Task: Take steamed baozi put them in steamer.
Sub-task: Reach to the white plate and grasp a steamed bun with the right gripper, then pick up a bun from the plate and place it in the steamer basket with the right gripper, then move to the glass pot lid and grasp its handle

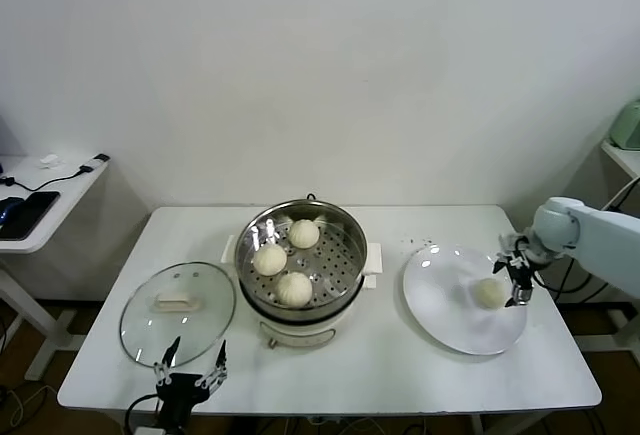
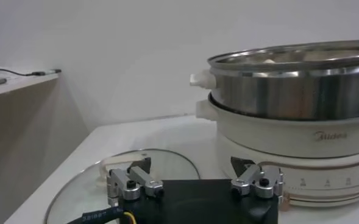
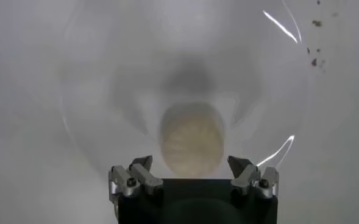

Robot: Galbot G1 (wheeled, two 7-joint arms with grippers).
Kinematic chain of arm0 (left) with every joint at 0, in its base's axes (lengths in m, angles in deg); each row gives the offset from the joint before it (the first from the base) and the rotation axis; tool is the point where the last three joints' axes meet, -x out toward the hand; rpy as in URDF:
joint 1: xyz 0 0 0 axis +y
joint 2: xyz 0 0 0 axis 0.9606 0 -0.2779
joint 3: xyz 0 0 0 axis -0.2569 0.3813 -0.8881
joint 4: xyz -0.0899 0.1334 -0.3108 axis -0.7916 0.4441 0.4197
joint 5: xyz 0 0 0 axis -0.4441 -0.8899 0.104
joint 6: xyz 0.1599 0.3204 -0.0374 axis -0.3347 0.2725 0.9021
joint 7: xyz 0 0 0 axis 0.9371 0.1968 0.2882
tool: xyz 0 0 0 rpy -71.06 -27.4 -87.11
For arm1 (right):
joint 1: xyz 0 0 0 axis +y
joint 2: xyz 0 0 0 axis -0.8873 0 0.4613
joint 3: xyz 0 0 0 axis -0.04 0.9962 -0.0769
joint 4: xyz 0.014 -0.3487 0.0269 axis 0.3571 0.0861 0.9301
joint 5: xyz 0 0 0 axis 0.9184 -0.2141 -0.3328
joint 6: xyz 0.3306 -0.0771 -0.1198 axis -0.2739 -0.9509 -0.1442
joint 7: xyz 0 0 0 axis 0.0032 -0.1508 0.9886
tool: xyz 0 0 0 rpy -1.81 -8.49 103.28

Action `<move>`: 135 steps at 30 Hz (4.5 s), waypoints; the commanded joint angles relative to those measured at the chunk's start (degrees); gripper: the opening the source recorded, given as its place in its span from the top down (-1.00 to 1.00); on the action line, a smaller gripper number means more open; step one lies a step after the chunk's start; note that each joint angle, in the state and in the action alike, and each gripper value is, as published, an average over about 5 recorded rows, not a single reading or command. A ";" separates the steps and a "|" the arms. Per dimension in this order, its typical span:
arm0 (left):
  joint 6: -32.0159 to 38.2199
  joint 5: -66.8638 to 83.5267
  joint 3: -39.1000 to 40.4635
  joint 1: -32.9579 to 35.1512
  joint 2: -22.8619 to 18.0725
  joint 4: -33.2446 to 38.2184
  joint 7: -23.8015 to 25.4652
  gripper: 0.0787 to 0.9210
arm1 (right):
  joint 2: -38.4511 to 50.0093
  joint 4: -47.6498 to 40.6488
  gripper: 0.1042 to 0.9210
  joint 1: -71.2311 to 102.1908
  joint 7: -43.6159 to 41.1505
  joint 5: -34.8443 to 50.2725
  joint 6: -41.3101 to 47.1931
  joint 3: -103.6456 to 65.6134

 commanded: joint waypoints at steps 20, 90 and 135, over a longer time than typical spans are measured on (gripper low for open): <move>-0.01 -0.32 0.30 0.90 0.09 1.74 0.06 -0.77 | 0.20 5.67 -0.36 -13.43 -0.84 10.33 2.43 9.54; -1.68 3.01 0.78 -0.40 1.42 4.36 -0.02 -0.77 | -23.38 18.35 -0.76 -32.73 12.16 49.85 10.94 15.16; 4.53 -2.13 -2.50 -6.24 7.64 -1.98 -4.64 -0.77 | -24.28 31.24 -0.76 102.64 46.63 13.95 -24.39 -117.83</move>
